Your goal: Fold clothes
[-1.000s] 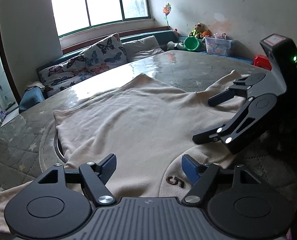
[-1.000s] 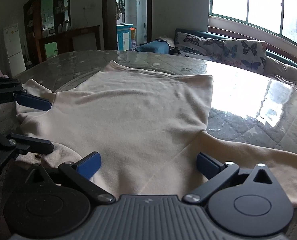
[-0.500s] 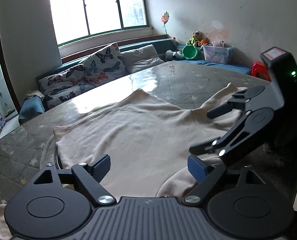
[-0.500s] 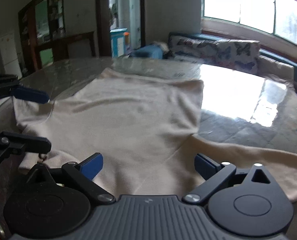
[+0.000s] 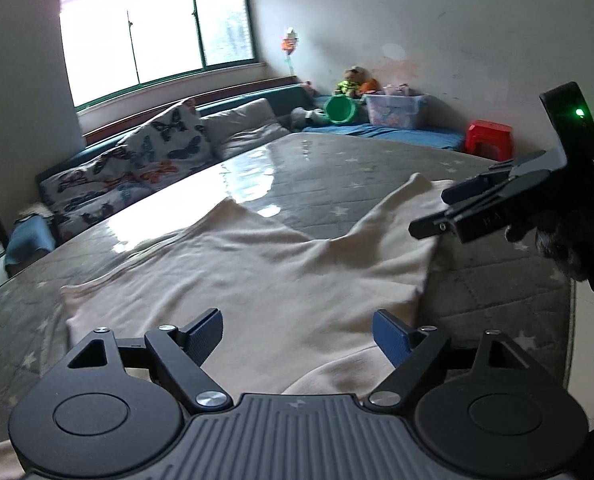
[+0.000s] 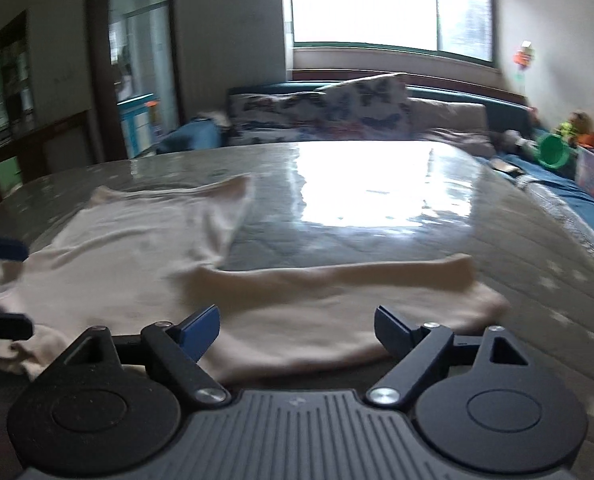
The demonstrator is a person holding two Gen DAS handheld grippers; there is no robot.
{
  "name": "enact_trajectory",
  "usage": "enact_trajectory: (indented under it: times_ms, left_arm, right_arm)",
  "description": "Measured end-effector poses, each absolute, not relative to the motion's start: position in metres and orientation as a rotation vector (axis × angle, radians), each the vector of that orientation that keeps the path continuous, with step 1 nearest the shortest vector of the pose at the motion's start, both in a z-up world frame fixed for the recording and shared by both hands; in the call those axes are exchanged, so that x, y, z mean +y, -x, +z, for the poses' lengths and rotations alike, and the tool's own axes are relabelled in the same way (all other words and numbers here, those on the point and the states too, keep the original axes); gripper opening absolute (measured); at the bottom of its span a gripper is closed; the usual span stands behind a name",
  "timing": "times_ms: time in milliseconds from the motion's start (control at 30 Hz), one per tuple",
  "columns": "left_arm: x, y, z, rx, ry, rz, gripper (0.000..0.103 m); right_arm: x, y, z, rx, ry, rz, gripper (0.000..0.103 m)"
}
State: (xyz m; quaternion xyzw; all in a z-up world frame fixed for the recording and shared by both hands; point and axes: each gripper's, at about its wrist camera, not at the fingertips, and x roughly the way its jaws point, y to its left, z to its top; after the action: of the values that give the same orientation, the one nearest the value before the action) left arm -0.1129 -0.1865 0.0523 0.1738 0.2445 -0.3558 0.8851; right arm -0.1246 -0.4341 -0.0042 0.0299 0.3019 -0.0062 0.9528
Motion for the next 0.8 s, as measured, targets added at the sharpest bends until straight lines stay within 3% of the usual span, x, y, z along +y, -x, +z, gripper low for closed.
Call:
enact_trajectory:
  times_ms: [167,633,800]
  left_arm:
    - [-0.204,0.116,0.051,0.504,-0.371,-0.792,0.083]
    - [-0.23,0.127,0.042,0.507,-0.405,-0.874,0.084]
    - [-0.23,0.126,0.041,0.513,-0.405,-0.876,0.084]
  right_arm:
    - [-0.462,0.127,-0.007,0.61,-0.108,-0.117,0.08]
    - [-0.53,0.101,-0.029,0.632,-0.291,-0.328,0.054]
    - [-0.532,0.096,-0.036,0.642,-0.29,-0.361,0.053]
